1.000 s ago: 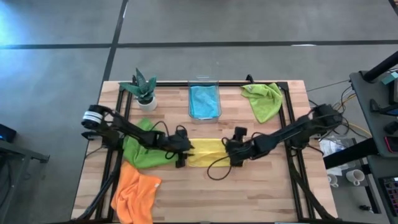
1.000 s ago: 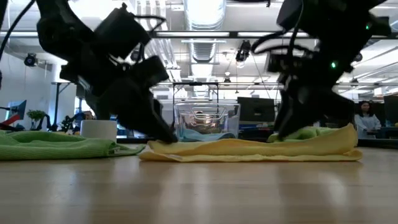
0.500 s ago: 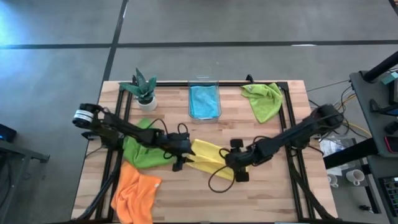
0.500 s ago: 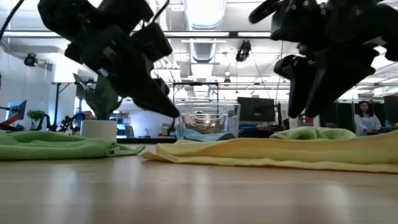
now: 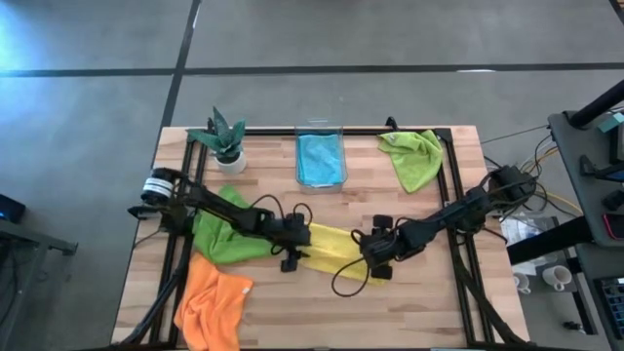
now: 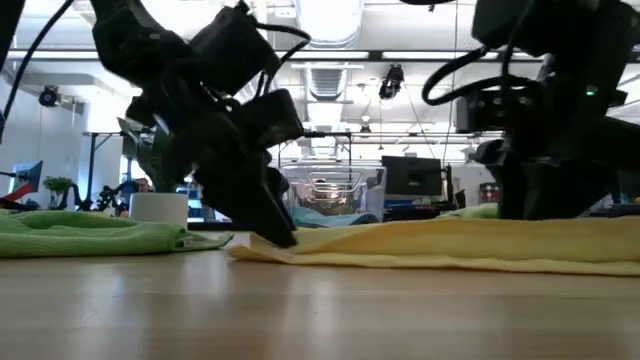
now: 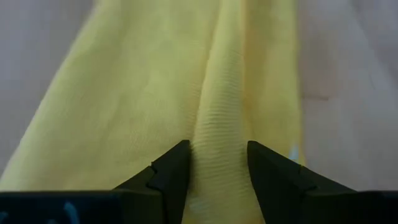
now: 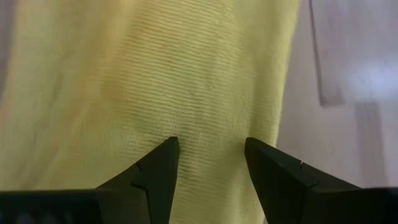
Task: Fold microfiber towels
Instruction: Fold the yellow microfiber cloth
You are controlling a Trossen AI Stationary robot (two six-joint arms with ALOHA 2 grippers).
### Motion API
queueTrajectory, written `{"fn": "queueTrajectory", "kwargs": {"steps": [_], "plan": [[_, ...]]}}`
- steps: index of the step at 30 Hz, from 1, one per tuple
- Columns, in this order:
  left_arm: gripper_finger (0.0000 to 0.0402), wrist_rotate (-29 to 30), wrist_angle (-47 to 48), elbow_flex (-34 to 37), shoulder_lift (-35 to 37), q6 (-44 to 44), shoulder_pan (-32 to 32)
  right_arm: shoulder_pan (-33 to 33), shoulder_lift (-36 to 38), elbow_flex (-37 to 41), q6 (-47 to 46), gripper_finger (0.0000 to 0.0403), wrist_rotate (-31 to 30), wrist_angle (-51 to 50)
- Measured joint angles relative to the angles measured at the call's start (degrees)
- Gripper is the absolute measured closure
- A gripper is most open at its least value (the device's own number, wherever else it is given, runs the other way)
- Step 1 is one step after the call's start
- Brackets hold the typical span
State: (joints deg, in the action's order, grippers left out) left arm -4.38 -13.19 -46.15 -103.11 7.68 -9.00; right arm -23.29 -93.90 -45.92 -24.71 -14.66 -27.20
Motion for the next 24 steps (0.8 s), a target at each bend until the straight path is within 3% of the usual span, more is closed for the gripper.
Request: {"fn": "queueTrajectory", "kwargs": {"steps": [5, 8, 11, 13, 15, 20, 24], "plan": [[0.0256, -1.1, 15.7, -3.9, 2.8, 0.6, -2.2, 0.9, 0.0, 0.3, 3.4, 0.0220, -2.3, -5.8], [0.0256, -5.4, 22.9, -5.4, 5.1, 0.7, -3.0, 1.4, 0.8, 0.4, 5.3, 0.0218, -5.2, -10.2], [0.0256, -9.1, 21.3, -5.6, 8.5, 0.5, -3.5, 2.1, 2.1, 0.8, 5.8, 0.0219, -6.3, -11.2], [0.0256, -9.0, 13.3, -5.2, 9.6, -0.4, -3.5, 2.4, 2.8, 0.8, 5.9, 0.0220, -6.3, -10.7], [0.0256, -5.8, 7.5, -4.1, 9.7, -0.8, -3.4, 2.4, 3.3, 0.8, 5.9, 0.0220, -6.3, -10.5], [0.0256, 11.1, 1.6, -3.9, 5.7, -2.4, -1.7, 2.0, 4.2, 0.1, 5.4, 0.0218, -5.0, -11.7], [0.0256, 14.2, -1.2, -3.9, 0.3, -2.3, 0.1, 1.6, 7.1, -1.6, 0.0, 0.0220, 0.3, -10.9]]}}
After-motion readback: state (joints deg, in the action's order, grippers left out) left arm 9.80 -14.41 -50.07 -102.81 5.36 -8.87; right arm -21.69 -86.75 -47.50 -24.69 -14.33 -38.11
